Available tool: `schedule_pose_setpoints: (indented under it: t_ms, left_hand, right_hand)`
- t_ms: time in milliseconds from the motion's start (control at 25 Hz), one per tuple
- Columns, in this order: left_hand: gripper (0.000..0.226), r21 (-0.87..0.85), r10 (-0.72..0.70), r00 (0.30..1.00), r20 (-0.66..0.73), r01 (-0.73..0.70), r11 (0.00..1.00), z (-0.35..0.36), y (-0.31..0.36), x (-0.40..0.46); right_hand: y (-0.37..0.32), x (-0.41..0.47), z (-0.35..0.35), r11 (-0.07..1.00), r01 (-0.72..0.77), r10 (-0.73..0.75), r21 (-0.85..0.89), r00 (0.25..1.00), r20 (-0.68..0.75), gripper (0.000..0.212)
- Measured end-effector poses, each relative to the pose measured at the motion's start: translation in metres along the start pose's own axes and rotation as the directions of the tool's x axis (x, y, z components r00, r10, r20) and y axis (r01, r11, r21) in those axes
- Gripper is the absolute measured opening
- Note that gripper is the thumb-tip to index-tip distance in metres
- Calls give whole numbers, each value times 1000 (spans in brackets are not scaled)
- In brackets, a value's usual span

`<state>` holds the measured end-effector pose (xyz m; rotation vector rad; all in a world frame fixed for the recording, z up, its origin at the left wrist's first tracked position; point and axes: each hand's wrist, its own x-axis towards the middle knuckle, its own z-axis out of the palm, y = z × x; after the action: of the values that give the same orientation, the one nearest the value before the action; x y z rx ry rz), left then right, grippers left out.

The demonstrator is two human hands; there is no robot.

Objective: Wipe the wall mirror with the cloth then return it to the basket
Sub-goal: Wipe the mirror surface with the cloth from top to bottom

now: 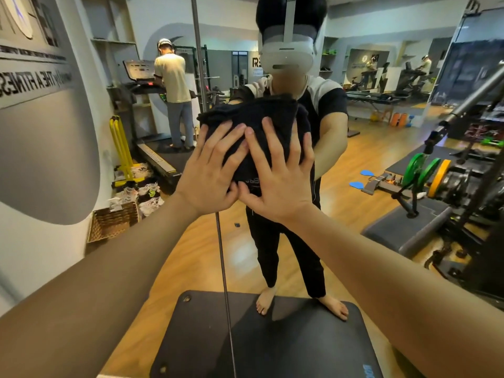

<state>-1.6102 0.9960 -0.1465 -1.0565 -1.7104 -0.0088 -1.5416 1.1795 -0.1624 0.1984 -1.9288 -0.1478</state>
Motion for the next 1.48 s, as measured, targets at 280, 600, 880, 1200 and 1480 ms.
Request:
schedule_pose_setpoints:
  t_ms: [280, 600, 880, 1200, 1480]
  left_hand:
    - [71, -24, -42, 998, 49, 43, 999, 19, 28, -54]
    - [74, -55, -28, 990, 135, 36, 998, 51, 107, -94]
    - [89, -133, -65, 961, 268, 104, 986, 83, 244, -72]
    - [88, -248, -265, 952, 155, 298, 922, 59, 286, 108]
    - [88, -192, -204, 979, -25, 196, 962, 15, 181, 184]
  right_hand:
    - [-11, -52, 19, 998, 55, -57, 44, 997, 49, 81]
    - [18, -143, 17, 991, 135, -132, -6, 975, 179, 72]
    - [116, -237, -23, 976, 189, -140, -105, 923, 359, 70]
    - [236, -129, -94, 984, 141, -116, -105, 970, 211, 65]
    - [203, -6, -102, 996, -87, 88, 16, 993, -84, 75]
